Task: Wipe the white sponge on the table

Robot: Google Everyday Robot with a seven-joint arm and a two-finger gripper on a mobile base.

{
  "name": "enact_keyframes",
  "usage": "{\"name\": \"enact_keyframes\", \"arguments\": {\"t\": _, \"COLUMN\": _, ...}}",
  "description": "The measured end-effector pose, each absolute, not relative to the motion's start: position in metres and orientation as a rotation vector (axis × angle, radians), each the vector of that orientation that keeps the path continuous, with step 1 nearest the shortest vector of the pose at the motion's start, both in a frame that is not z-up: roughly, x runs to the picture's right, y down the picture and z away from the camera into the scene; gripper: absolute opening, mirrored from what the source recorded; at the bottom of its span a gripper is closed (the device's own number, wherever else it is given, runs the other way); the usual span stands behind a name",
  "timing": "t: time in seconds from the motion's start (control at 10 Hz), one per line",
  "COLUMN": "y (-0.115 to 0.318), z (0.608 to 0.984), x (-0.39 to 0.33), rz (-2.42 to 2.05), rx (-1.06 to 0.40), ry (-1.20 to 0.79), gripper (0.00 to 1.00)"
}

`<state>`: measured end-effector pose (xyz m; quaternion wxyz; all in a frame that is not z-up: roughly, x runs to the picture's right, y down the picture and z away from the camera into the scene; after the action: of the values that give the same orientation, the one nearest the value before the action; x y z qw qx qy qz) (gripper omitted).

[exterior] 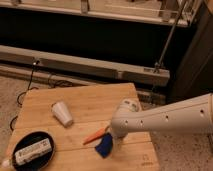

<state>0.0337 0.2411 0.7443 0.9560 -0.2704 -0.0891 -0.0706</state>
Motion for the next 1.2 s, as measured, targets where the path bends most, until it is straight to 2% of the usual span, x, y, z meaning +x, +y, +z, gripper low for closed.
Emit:
{"name": "enact_keyframes", "arguments": {"t": 0.3, "y": 0.266, "z": 0.738, "x": 0.010, "rz": -0.271, "rx": -0.562, "ry": -0.232, "gripper": 0.80}}
{"name": "enact_keyframes", "arguments": {"t": 0.7, "y": 0.300, "z": 0.751, "x": 0.000, "rz": -0.400, "rx": -0.610, "ry": -0.203, "gripper": 0.80}}
{"name": "enact_keyframes", "arguments": {"t": 1.2, "y": 0.290, "z": 0.769, "x": 0.000, "rz": -0.360, "rx": -0.589, "ry": -0.155, "gripper": 0.80}}
